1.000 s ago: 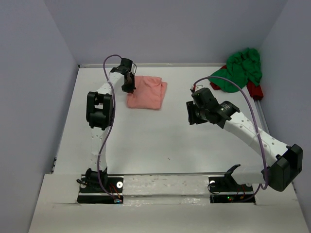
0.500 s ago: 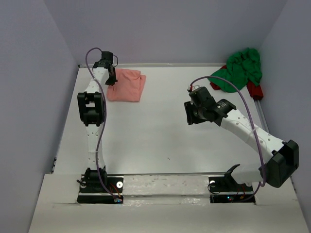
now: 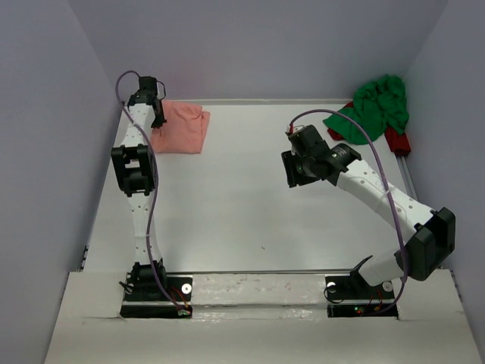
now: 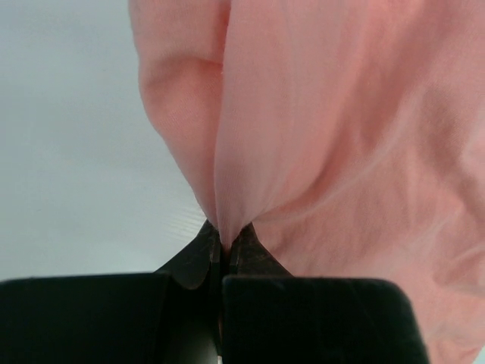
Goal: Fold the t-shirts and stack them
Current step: Put the neatly folded tshirt into the corner of the board with the left arm
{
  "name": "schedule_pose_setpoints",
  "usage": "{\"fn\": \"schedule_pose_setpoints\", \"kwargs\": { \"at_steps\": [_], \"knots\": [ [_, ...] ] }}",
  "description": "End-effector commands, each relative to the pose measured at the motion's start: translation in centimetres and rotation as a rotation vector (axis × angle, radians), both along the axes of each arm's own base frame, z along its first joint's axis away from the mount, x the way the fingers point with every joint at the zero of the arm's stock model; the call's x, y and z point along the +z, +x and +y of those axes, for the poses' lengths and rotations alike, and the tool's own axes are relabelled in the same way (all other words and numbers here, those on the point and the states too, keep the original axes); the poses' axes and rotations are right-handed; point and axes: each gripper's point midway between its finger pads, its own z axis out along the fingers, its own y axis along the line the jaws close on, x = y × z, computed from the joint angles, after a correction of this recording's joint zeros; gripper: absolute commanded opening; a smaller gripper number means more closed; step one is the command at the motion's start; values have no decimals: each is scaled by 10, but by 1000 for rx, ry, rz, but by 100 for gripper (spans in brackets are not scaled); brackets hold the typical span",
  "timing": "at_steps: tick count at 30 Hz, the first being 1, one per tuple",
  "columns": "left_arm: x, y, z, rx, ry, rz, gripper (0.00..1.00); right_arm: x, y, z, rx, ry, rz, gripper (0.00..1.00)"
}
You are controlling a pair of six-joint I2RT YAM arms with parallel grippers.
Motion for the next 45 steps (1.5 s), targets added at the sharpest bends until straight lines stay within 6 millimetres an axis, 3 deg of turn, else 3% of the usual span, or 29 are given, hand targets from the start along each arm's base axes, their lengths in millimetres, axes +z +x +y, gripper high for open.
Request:
{"fn": "schedule_pose_setpoints", "kwargs": {
  "at_steps": [1, 5, 13, 38, 45],
  "knots": [
    [26, 13, 40, 53, 37, -84, 0, 15, 3, 1, 18, -10, -19, 50],
    [23, 11, 66, 96, 40, -92, 0, 13, 2, 0, 14, -25, -4, 50],
    [23, 17, 92, 106, 50, -112, 0, 11, 1, -1, 4, -29, 4, 50],
    [39, 30, 133, 175, 69, -211, 0, -6, -4, -4, -14, -51, 55, 50],
    [35, 32, 139, 183, 77, -216, 0, -7, -6, -5, -26, -50, 65, 50]
  ]
}}
